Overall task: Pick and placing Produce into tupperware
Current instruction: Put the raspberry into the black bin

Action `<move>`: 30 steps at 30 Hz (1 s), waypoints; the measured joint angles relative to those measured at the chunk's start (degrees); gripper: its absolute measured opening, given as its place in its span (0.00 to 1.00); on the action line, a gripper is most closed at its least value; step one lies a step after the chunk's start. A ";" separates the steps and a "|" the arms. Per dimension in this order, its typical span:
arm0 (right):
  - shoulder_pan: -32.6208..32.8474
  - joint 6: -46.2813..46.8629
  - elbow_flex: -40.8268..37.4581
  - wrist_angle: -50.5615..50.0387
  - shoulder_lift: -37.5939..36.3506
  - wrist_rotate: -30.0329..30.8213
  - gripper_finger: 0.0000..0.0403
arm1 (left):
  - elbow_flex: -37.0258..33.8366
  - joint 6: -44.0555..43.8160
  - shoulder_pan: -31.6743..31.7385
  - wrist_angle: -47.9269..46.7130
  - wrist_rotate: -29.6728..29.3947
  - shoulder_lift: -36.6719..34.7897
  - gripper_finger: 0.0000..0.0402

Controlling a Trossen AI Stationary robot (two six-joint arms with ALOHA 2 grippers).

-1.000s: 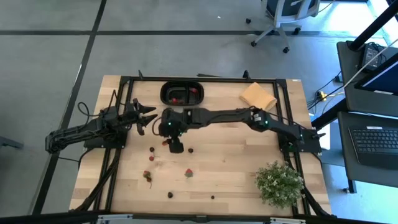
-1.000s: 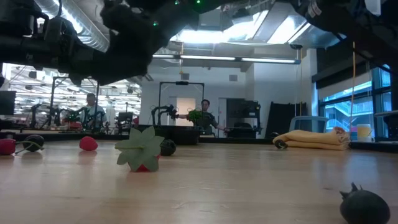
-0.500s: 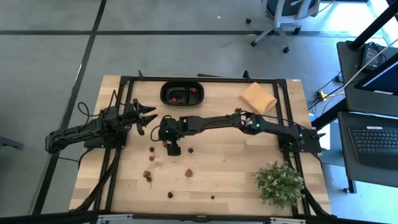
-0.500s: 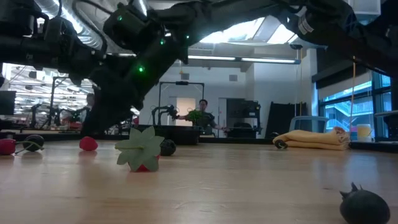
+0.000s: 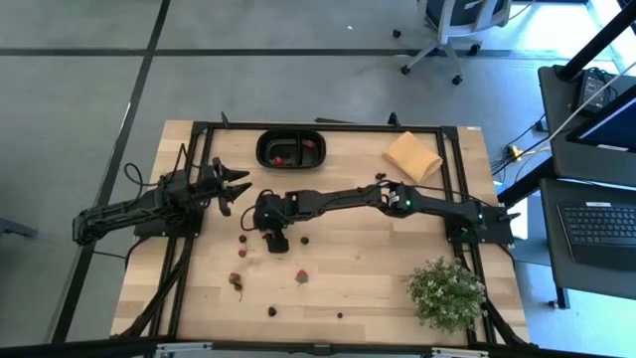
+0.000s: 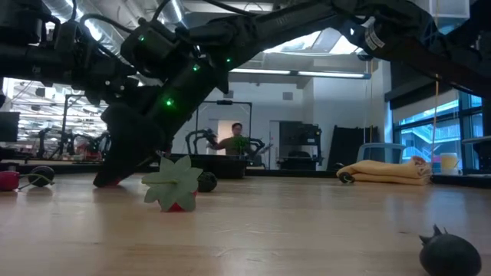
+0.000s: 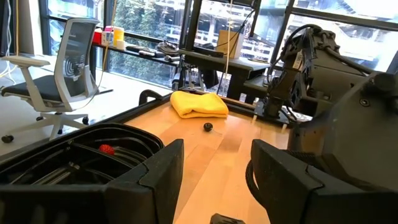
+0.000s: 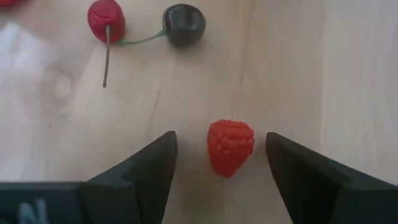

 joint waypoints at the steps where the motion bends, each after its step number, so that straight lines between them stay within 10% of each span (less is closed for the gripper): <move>1: 0.00 -0.02 0.00 0.01 0.02 0.00 0.58 | 0.00 0.00 0.01 0.00 0.00 0.00 0.45; 16: 0.02 -0.02 0.04 -0.32 0.09 0.15 0.25 | 0.00 0.00 0.00 0.00 0.00 0.00 0.45; 30: -5.76 -1.27 1.05 -10.38 -9.48 0.52 0.24 | -0.01 0.04 0.00 0.00 0.01 0.00 0.45</move>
